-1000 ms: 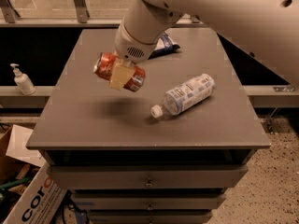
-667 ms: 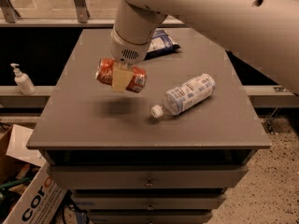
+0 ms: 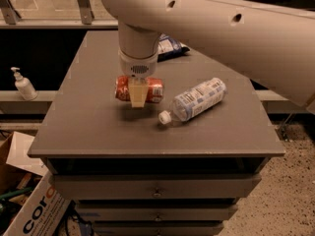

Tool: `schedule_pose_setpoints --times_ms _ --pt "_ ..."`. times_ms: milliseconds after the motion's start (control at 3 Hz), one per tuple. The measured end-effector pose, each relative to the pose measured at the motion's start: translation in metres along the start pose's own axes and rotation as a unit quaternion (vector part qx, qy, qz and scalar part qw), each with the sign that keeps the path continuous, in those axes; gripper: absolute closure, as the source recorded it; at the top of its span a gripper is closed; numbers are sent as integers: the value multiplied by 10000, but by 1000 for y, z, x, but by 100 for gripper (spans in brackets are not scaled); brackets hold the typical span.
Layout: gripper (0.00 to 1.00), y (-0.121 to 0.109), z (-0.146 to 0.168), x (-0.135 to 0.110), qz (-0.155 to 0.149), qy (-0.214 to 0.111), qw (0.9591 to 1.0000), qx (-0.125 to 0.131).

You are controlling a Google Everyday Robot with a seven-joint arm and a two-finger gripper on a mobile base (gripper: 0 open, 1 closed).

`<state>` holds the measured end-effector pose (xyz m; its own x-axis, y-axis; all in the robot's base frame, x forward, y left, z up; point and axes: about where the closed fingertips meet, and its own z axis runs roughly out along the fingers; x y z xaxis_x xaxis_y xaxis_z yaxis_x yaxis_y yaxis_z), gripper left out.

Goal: Knock coke can over

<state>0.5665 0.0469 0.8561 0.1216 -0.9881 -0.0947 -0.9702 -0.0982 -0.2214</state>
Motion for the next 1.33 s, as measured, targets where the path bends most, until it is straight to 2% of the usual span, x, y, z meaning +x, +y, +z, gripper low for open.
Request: schedule_pose_setpoints --times_ms 333,667,1333 --pt "91 3 12 11 116 -183 9997 -115" --pt "73 11 21 11 204 -500 9982 -276" --pt "27 18 30 13 354 -766 9957 -381"
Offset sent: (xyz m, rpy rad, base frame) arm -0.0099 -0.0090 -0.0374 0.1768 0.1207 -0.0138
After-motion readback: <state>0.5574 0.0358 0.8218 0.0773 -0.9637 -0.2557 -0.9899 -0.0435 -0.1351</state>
